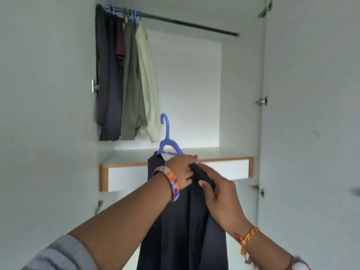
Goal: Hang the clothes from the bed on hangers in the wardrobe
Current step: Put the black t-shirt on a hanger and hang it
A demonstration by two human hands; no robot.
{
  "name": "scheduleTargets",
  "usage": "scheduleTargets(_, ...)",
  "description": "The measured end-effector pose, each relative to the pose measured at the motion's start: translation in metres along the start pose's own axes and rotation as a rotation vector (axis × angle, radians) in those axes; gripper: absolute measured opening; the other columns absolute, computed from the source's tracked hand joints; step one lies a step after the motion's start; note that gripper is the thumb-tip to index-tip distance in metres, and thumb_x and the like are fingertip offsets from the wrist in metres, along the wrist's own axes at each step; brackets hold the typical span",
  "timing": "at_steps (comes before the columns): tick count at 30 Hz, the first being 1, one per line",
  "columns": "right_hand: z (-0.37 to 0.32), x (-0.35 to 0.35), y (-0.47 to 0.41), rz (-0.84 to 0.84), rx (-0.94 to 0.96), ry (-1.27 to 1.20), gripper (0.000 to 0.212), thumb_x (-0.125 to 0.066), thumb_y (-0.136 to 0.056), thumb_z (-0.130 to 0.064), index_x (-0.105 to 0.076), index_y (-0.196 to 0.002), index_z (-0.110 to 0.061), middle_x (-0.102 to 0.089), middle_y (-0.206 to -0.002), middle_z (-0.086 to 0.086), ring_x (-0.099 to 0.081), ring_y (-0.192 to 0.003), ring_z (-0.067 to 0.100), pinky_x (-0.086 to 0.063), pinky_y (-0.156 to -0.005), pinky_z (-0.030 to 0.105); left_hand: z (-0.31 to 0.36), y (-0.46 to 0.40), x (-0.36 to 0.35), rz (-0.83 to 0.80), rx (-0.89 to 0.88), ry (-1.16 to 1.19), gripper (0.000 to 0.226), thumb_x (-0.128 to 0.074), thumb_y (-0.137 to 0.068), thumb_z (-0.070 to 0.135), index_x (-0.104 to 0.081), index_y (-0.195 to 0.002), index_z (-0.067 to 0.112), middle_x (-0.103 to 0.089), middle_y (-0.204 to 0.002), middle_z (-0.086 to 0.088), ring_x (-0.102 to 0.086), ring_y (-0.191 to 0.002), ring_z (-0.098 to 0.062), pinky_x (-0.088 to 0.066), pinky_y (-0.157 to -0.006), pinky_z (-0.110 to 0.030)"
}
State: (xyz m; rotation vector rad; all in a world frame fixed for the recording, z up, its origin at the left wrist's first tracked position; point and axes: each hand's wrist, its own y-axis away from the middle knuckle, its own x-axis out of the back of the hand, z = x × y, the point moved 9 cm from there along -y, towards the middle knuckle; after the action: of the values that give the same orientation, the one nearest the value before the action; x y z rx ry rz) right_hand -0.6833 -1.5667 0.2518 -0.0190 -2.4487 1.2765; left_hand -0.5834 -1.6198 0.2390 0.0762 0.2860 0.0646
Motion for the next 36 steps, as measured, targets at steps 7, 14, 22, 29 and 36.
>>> scheduleTargets(7,0.065,0.023,-0.173,0.385,0.095,-0.21,0.043,-0.054,-0.088,0.006,-0.065,-0.094,-0.036,-0.066,-0.096,-0.032,-0.062,-0.088,-0.01,-0.042,-0.076,0.002,0.15,-0.111,-0.02,-0.06,-0.565,-0.469,0.014,-0.06,-0.089,0.027,-0.066,-0.094,0.016,-0.069,-0.1,-0.003,-0.063,-0.09,-0.01,-0.049,-0.075,-0.022)
scheduleTargets(14,0.07,0.041,-0.374,0.612,0.363,-0.203,0.032,-0.055,-0.085,0.006,-0.064,-0.086,-0.025,-0.063,-0.069,-0.022,-0.054,-0.055,-0.012,-0.037,-0.059,-0.001,0.298,-0.194,0.013,0.124,-1.108,-1.171,0.017,-0.062,-0.084,0.015,-0.068,-0.072,0.024,-0.069,-0.075,0.013,-0.063,-0.074,0.004,-0.049,-0.076,-0.017)
scheduleTargets(22,0.061,0.003,-0.677,0.647,0.389,-0.023,0.026,-0.05,-0.087,0.0,-0.067,-0.099,-0.016,-0.066,-0.101,0.005,-0.057,-0.095,0.02,-0.036,-0.081,0.019,0.511,-0.322,0.05,0.629,-1.326,-1.496,0.016,-0.055,-0.089,0.033,-0.068,-0.098,0.031,-0.063,-0.107,0.016,-0.058,-0.104,-0.008,-0.048,-0.088,-0.032)
scheduleTargets(29,0.06,-0.018,-0.845,0.593,0.307,-0.197,0.035,-0.039,-0.086,0.008,-0.063,-0.108,-0.005,-0.06,-0.116,0.013,-0.054,-0.104,0.025,-0.037,-0.081,0.021,0.634,-0.374,0.026,0.759,-1.462,-1.644,0.018,-0.051,-0.091,0.031,-0.065,-0.1,0.03,-0.061,-0.115,0.011,-0.054,-0.111,-0.012,-0.046,-0.088,-0.031)
scheduleTargets(36,0.085,-0.031,-0.919,0.701,0.265,-0.364,0.036,-0.041,-0.084,0.008,-0.066,-0.104,-0.008,-0.062,-0.113,0.015,-0.055,-0.095,0.028,-0.045,-0.082,0.03,0.675,-0.398,0.002,0.806,-1.578,-1.815,0.02,-0.048,-0.091,0.029,-0.067,-0.099,0.029,-0.064,-0.108,0.011,-0.056,-0.102,-0.011,-0.047,-0.083,-0.029)
